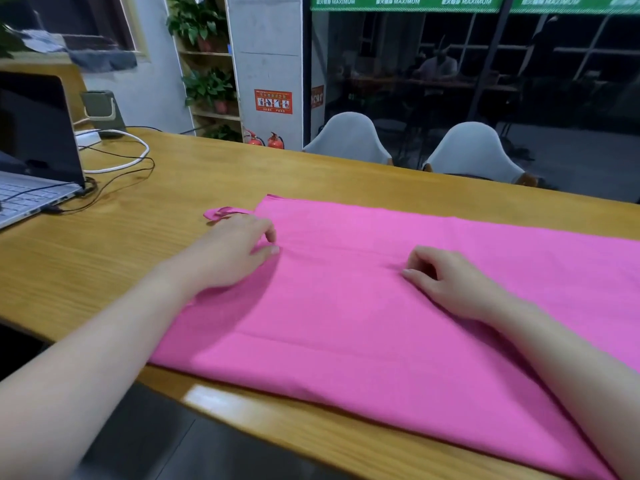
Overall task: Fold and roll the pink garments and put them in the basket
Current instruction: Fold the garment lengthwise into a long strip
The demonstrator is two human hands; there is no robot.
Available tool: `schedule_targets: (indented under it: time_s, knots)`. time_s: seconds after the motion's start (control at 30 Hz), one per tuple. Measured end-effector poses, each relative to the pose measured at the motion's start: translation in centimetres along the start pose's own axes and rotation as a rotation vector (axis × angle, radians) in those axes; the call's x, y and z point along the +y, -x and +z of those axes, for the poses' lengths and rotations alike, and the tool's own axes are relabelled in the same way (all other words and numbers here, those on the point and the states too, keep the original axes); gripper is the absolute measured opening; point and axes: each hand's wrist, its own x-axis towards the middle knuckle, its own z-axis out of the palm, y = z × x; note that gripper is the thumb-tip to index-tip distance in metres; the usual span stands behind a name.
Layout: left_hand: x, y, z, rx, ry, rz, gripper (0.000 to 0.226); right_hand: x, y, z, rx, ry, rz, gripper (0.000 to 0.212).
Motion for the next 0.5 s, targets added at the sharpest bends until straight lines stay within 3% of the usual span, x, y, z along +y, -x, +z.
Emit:
schedule_targets:
  time_s: [0.2, 0.4, 0.5]
  knots:
    - [-1.6, 1.8, 3.3, 0.116, -0.036, 0.073, 0.036, -0.1, 0.7, 1.4, 0.071, 0.149, -0.012, 0.023]
    - [0.2, 2.3, 2.4, 0.376, -0.161, 0.245, 0.018, -0.4, 0.6, 1.3, 0.076, 0.184, -0.078, 0.023]
    - [0.5, 3.0, 1.9, 0.467, -0.216, 0.319, 0.019, -0.4, 0.6, 1.5, 0.078, 0.188, -0.105, 0.023]
